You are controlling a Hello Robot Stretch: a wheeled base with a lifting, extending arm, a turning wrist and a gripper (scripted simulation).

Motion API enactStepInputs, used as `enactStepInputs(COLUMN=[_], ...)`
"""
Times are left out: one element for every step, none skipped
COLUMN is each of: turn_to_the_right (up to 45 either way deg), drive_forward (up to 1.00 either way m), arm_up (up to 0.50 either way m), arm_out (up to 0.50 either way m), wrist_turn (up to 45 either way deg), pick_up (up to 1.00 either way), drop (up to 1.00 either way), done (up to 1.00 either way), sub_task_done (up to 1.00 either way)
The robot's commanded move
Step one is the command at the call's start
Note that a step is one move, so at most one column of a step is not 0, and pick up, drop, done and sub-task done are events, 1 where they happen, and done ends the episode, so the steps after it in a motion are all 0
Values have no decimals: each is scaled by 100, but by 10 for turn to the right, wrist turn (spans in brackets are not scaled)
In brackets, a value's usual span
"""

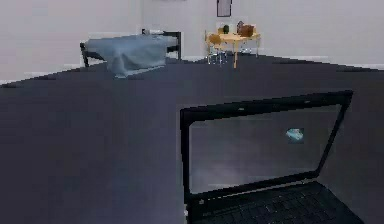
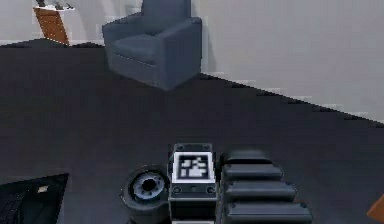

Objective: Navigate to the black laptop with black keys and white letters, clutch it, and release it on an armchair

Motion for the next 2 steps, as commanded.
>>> enactStepInputs(turn_to_the_right=[-450,-90], drive_forward=[0,0], arm_up=[0,0], arm_out=[0,0], wrist_turn=[0,0], pick_up=[0,0], drop=[0,0], done=[0,0], sub_task_done=[0,0])
